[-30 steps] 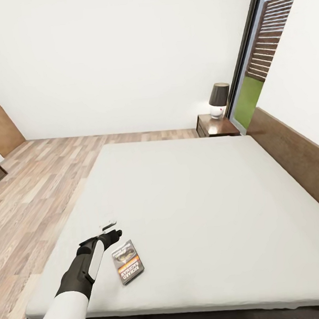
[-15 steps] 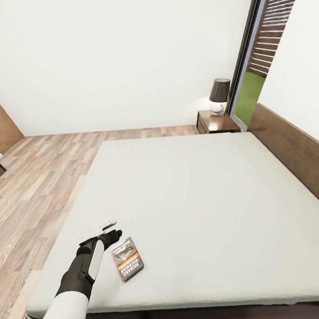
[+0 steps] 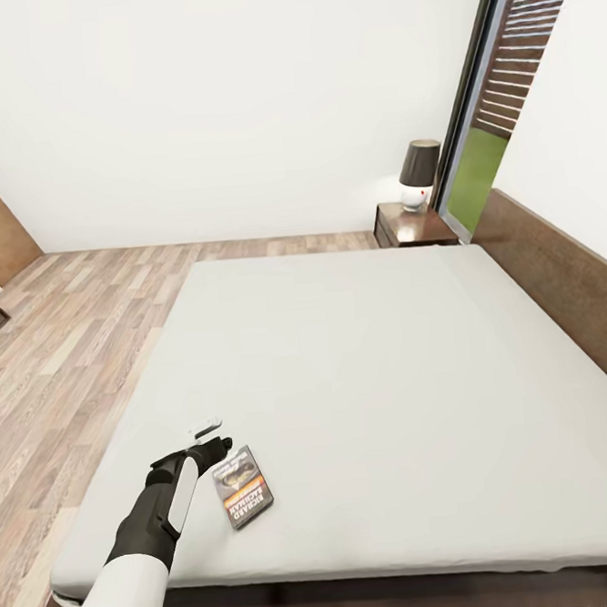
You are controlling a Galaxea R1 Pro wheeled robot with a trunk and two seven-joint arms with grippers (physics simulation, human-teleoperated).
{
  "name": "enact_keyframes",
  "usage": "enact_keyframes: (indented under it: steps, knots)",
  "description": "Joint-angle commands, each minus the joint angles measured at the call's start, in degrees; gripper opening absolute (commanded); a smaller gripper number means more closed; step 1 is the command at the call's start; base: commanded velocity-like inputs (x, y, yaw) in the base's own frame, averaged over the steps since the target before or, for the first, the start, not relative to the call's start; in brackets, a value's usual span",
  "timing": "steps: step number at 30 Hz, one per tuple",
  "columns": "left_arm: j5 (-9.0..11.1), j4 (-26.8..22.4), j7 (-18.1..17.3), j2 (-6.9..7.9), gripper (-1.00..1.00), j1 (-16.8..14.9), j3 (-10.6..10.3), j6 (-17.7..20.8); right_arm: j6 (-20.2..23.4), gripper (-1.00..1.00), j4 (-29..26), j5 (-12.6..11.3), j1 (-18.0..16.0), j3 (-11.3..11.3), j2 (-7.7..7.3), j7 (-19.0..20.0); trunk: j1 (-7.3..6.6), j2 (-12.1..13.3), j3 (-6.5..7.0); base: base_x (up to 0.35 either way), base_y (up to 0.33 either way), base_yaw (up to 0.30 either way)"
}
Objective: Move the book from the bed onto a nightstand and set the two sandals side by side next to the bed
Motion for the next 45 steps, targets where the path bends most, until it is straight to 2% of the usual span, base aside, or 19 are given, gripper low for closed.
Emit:
enact_keyframes:
  steps: [1,45]
  knots:
    - [0.62,-0.09,0.39,-0.05,1.00,-0.04,0.10,0.28,0.19,1.00,0.05,-0.56,-0.04,0.10,-0.02,0.25,0.03,-0.11,-0.19,0.000,0.000,0.000]
    - [0.70,-0.09,0.39,-0.05,1.00,-0.04,0.08,0.28,0.19,1.00,0.05,-0.56,-0.04,0.10,-0.02,0.27,0.03,-0.11,-4.15,0.000,0.000,0.000]
